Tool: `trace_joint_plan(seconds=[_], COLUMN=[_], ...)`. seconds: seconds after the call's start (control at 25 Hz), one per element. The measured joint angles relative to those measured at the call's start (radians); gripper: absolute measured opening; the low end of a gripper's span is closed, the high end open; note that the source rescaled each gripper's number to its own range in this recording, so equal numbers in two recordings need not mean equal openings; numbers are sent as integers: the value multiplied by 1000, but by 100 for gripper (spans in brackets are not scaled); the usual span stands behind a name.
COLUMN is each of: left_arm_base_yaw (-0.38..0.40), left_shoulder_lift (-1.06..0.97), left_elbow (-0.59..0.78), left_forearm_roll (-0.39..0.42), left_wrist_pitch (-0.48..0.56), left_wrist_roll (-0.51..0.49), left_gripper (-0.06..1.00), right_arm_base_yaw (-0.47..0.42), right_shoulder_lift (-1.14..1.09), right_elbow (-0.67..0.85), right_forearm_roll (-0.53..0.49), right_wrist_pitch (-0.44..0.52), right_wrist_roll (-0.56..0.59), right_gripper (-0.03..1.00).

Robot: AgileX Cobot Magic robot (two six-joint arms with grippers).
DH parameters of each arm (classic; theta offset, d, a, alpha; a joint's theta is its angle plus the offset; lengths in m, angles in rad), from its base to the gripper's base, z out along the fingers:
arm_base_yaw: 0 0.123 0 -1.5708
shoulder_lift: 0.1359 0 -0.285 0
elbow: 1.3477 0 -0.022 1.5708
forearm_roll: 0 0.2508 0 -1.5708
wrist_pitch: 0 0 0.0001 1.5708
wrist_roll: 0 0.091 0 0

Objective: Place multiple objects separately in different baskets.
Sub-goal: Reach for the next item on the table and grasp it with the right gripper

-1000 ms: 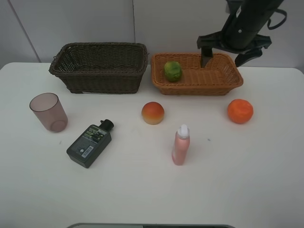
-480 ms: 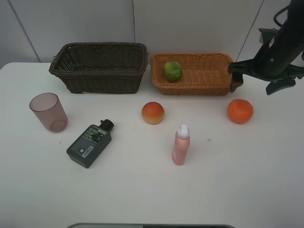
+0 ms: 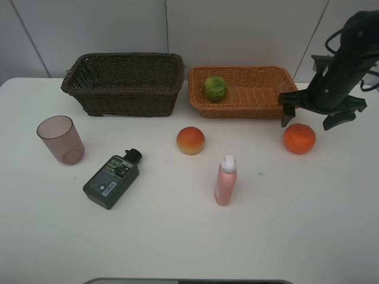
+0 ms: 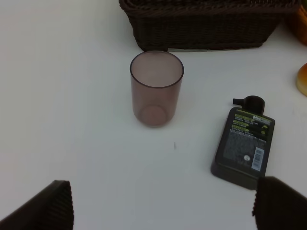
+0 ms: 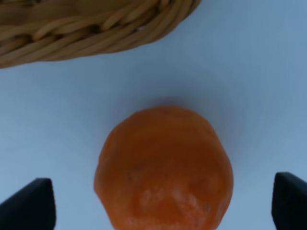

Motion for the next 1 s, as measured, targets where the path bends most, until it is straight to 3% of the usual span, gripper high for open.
trace_joint_plan(seconds=[0.92, 1.0], left_arm_base_yaw=[0, 0], left_shoulder_lift=[0, 0], left_elbow=[0, 0], left_forearm_roll=[0, 0], left_wrist_pitch=[-1, -1], left_wrist_roll=[0, 0], left_gripper=[96, 96], right_arm_base_yaw=[-11, -11], right_shoulder_lift=[165, 166], right_elbow=[0, 0], right_forearm_roll=[-2, -2], right_wrist_pitch=[-98, -98], right_wrist_roll=[-1, -1], right_gripper=[100, 94])
